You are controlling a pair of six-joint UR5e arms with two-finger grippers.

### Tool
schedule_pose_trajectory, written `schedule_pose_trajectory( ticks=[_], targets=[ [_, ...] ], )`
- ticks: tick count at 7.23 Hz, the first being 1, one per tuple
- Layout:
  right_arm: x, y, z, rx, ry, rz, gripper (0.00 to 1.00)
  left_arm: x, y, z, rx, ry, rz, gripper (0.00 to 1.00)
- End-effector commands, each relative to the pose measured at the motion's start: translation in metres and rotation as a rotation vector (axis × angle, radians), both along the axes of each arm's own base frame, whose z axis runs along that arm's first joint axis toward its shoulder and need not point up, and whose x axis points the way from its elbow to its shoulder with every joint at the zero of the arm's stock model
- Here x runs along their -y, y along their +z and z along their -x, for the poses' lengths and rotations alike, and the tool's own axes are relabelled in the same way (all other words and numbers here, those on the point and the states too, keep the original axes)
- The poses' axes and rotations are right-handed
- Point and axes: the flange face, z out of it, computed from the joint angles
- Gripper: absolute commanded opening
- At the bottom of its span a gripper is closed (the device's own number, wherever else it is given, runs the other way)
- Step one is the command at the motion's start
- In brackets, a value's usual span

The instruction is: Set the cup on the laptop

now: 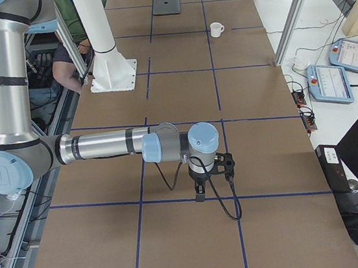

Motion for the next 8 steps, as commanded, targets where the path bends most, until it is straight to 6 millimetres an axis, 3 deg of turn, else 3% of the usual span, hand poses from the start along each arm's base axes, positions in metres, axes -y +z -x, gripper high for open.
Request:
schedule_pose_trajectory(
  ticks=[1,4,5,6,7,8],
  targets=[
    [0.000,0.000,0.000,0.000,0.000,0.000,1.00,0.002,-0.003,0.000,0.003,0.000,-0.005,1.00],
    [0.000,0.000,0.000,0.000,0.000,0.000,1.00,0.009,-0.017,0.000,-0.006,-0.001,-0.031,1.00],
    [0.000,0.000,0.000,0.000,0.000,0.000,1.00,0.021,-0.034,0.001,-0.002,-0.006,-0.059,1.00],
    [0.000,0.000,0.000,0.000,0.000,0.000,1.00,0.027,-0.064,-0.014,0.004,0.027,-0.119,1.00],
    [0.000,0.000,0.000,0.000,0.000,0.000,1.00,0.058,-0.103,-0.070,-0.002,0.142,-0.185,1.00],
    [0.000,0.000,0.000,0.000,0.000,0.000,1.00,0.083,-0.138,-0.086,-0.004,0.166,-0.204,1.00]
  ],
)
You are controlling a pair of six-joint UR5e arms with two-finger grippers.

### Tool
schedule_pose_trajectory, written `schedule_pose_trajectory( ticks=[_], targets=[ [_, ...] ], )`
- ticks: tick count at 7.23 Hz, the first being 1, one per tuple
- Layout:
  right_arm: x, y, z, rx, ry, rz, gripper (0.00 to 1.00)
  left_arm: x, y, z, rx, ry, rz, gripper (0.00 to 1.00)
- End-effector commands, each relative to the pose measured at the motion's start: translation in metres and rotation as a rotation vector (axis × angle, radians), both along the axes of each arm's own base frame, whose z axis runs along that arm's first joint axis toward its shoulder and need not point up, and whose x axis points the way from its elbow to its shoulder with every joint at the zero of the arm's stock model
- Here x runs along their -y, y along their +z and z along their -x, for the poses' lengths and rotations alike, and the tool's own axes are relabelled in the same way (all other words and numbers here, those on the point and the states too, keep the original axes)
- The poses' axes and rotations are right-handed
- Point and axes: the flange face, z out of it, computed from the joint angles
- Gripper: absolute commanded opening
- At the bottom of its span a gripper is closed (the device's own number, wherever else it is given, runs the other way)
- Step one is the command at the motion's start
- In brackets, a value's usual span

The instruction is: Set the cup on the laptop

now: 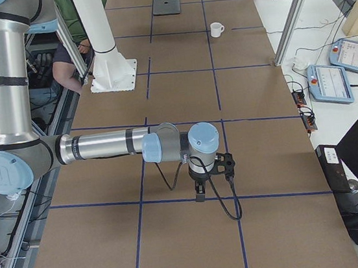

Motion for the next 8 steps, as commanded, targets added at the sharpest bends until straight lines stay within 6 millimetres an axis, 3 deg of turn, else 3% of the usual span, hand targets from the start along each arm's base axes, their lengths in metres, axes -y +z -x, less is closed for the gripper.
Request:
schedule_pose_trajectory(
  ticks=[1,3,5,8],
  targets=[
    [0.000,0.000,0.000,0.000,0.000,0.000,1.00,0.054,-0.091,-0.047,-0.011,0.042,-0.056,1.00],
    [0.000,0.000,0.000,0.000,0.000,0.000,1.00,0.084,-0.158,-0.125,-0.038,0.063,-0.034,1.00],
    [0.000,0.000,0.000,0.000,0.001,0.001,1.00,0.110,-0.202,-0.217,-0.056,0.050,0.067,1.00],
    [0.000,0.000,0.000,0.000,0.000,0.000,1.00,0.190,-0.219,-0.264,-0.059,-0.011,0.108,1.00]
  ],
)
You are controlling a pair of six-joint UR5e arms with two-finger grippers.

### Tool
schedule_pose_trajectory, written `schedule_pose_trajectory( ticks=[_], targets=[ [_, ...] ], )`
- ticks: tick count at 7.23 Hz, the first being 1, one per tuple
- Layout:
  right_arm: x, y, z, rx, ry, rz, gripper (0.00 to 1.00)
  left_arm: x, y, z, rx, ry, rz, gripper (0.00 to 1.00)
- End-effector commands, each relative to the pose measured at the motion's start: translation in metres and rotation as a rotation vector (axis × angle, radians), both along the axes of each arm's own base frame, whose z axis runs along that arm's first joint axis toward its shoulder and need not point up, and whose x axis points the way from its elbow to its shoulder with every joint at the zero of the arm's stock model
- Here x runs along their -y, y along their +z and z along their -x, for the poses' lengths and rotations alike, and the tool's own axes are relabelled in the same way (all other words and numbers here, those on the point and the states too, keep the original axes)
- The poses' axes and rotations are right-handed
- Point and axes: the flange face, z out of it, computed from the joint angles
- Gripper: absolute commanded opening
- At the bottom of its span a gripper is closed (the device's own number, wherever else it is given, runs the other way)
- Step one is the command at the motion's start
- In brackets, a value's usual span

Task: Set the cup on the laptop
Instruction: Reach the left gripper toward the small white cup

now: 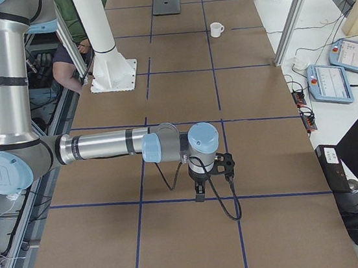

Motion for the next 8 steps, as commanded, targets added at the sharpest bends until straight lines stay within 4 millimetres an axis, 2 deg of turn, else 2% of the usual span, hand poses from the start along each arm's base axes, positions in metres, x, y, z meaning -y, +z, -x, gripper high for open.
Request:
schedule_pose_trajectory(
  ticks=[1,2,3,4,5,6,8],
  targets=[
    [0.000,0.000,0.000,0.000,0.000,0.000,1.00,0.055,0.001,-0.032,-0.012,-0.058,0.021,1.00],
    [0.000,0.000,0.000,0.000,0.000,0.000,1.00,0.080,0.006,-0.045,-0.016,-0.078,0.035,1.00],
    [0.000,0.000,0.000,0.000,0.000,0.000,1.00,0.096,0.013,-0.061,-0.025,-0.109,0.062,1.00],
    [0.000,0.000,0.000,0.000,0.000,0.000,1.00,0.102,0.025,-0.078,-0.035,-0.115,0.069,1.00],
    [0.000,0.000,0.000,0.000,0.000,0.000,1.00,0.104,0.036,-0.098,-0.047,-0.126,0.083,1.00],
    [0.000,0.000,0.000,0.000,0.000,0.000,1.00,0.099,0.042,-0.123,-0.052,-0.122,0.099,1.00],
    [0.000,0.000,0.000,0.000,0.000,0.000,1.00,0.087,0.051,-0.159,-0.013,-0.123,0.079,1.00]
  ],
)
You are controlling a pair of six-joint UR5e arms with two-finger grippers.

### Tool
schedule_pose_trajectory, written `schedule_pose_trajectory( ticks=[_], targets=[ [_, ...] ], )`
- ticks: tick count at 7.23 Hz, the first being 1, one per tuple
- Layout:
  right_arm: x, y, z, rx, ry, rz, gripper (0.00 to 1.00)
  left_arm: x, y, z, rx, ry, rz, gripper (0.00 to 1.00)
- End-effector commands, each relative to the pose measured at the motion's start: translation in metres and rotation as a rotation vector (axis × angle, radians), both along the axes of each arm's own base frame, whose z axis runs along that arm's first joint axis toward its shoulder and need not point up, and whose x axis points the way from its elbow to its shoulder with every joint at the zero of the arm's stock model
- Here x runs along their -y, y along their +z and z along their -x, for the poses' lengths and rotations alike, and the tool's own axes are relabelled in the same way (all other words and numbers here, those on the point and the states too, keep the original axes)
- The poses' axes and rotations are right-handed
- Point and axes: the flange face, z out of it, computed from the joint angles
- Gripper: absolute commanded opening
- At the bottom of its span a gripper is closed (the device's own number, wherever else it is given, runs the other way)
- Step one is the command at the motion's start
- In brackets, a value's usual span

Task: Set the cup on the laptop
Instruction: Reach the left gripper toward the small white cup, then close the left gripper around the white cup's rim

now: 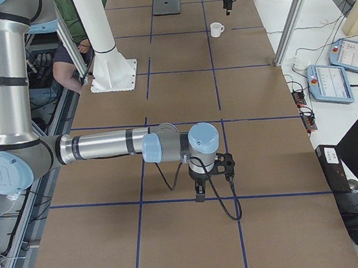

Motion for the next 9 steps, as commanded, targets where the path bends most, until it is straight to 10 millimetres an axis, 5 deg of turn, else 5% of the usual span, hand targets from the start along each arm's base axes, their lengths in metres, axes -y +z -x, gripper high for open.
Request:
schedule_pose_trajectory(
  ticks=[1,3,7,9],
  targets=[
    [0.000,0.000,0.000,0.000,0.000,0.000,1.00,-0.005,0.022,-0.028,0.025,0.000,-0.017,1.00],
    [0.000,0.000,0.000,0.000,0.000,0.000,1.00,-0.005,0.043,-0.036,0.031,0.003,-0.025,0.99],
    [0.000,0.000,0.000,0.000,0.000,0.000,1.00,-0.018,0.045,-0.055,0.014,-0.009,-0.005,0.87],
    [0.000,0.000,0.000,0.000,0.000,0.000,1.00,-0.018,0.044,-0.055,0.011,-0.019,0.002,0.54]
  ],
)
